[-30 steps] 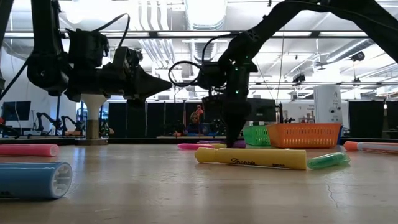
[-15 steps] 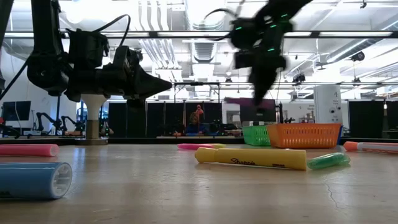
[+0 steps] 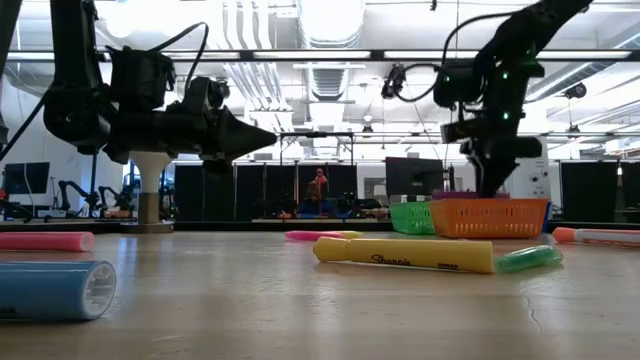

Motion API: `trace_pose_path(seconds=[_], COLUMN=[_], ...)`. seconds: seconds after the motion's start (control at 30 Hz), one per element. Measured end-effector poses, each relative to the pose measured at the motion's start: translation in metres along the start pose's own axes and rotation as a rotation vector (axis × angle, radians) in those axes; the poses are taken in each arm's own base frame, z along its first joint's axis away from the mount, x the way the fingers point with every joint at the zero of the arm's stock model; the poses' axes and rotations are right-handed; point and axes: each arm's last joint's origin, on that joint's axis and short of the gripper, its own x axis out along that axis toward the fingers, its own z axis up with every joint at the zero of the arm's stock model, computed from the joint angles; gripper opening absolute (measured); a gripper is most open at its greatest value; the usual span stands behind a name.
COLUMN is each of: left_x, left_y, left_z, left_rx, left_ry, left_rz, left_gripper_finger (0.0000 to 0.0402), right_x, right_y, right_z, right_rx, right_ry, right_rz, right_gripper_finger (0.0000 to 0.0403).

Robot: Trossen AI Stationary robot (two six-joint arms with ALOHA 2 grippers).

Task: Pick & Place Markers
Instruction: Put the violet highlighter pen into the orange bin, then put the pink pen into the blue bin

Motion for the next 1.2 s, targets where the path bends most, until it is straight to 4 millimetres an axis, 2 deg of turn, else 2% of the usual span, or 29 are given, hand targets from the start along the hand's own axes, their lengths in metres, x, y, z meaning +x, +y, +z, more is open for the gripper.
trace_pose_path(seconds=[0.2, 0.3, 0.4, 0.53, 0.67, 0.8, 0.97, 1.2], left_x=[0.0, 0.0, 0.0, 0.001, 0.004, 0.006, 0.006, 0.006], left_y=[0.001, 0.003, 0.004, 0.004, 0.004, 0.003, 0.003, 0.004], left_z=[0.0, 0.0, -0.001, -0.001, 0.002, 0.004, 0.004, 0.003], left_rx=[-0.067, -0.092, -0.086, -0.053, -0.046, -0.045, -0.045, -0.046], left_ry=[-0.008, -0.023, -0.012, -0.014, -0.027, -0.03, -0.028, -0.023], left_rz=[0.023, 0.098, 0.116, 0.113, 0.107, 0.095, 0.093, 0.095], left_gripper_finger=[0.0, 0.0, 0.0, 0.0, 0.0, 0.0, 0.0, 0.0], right_x=[0.013, 0.009, -0.003, -0.026, -0.035, -0.028, -0.009, 0.019], right_y=[-0.003, -0.003, -0.005, -0.004, 0.013, 0.037, 0.061, 0.06], right_z=[-0.001, 0.001, 0.002, 0.011, 0.029, 0.046, 0.07, 0.108], right_rx=[0.038, 0.091, 0.178, 0.331, 0.38, 0.359, 0.337, 0.293], right_ry=[0.063, 0.075, 0.067, -0.122, -0.394, -0.497, -0.546, -0.451], right_rz=[0.012, 0.02, 0.015, 0.12, 0.269, 0.301, 0.323, 0.309], right_gripper_finger=[0.0098, 0.0121, 0.0144, 0.0159, 0.0159, 0.0164, 0.0189, 0.0215])
